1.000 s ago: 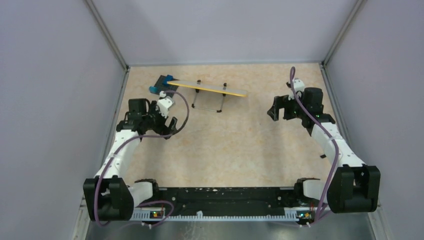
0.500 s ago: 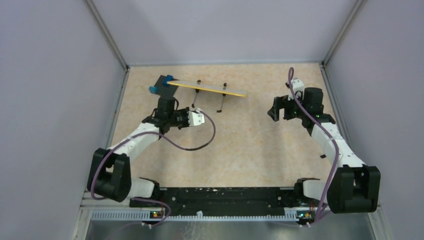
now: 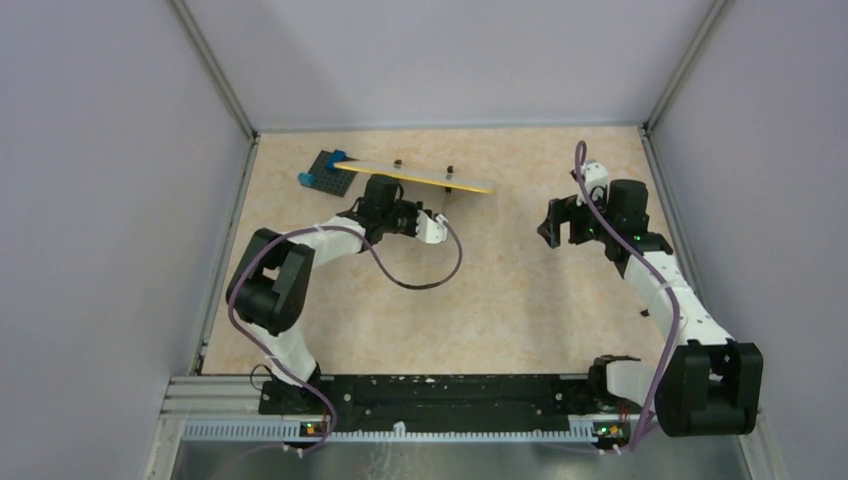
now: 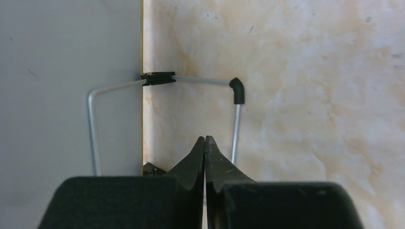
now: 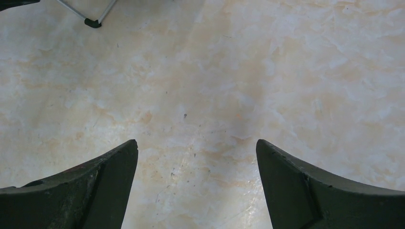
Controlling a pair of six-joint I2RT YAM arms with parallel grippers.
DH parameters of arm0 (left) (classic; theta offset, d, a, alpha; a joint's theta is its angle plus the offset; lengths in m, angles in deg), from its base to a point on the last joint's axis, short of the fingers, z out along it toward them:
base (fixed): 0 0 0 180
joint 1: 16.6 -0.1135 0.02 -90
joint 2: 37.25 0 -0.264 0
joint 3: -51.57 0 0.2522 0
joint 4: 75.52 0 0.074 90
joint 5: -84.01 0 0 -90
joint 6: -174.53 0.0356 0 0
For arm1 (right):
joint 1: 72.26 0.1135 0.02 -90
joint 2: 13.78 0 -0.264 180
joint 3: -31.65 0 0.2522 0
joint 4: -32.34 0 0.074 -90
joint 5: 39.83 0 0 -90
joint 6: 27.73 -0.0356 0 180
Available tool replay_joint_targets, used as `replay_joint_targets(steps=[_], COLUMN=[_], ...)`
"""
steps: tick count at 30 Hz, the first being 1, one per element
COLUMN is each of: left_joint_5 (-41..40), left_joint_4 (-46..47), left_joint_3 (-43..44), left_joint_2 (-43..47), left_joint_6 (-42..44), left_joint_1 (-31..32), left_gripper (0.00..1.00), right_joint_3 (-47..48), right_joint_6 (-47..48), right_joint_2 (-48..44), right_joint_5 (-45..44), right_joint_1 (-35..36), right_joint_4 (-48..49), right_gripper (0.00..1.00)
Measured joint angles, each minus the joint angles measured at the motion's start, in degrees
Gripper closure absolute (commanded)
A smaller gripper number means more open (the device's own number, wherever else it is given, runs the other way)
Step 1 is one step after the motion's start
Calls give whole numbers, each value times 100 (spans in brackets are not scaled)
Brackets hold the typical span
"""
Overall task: Write a sentence on the whiteboard
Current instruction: Move the whiteboard stand to the center of the board.
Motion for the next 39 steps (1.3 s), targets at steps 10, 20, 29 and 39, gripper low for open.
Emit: replay_joint_targets(steps=[10, 20, 29, 39], left_joint_5=[-437, -704, -870, -874], left_joint_4=[577, 651, 566, 367], left_joint_3=[400, 400, 398, 345], left_joint_2=[-905, -1248, -1257, -1257], left_joint_6=[173, 389, 605, 791], left_joint_1=[282, 496, 586, 590], left_gripper=[100, 100, 100, 100], right_joint_3=[-9, -66, -74, -103], right_joint_6=[-7, -9, -11, -11], right_joint_2=[-72, -94, -94, -94], right_joint_5=[-24, -61, -59, -59], right_joint_1=[-52, -90, -105, -114], right_joint_4=[9, 17, 17, 35], right_gripper=[10, 10, 11, 11])
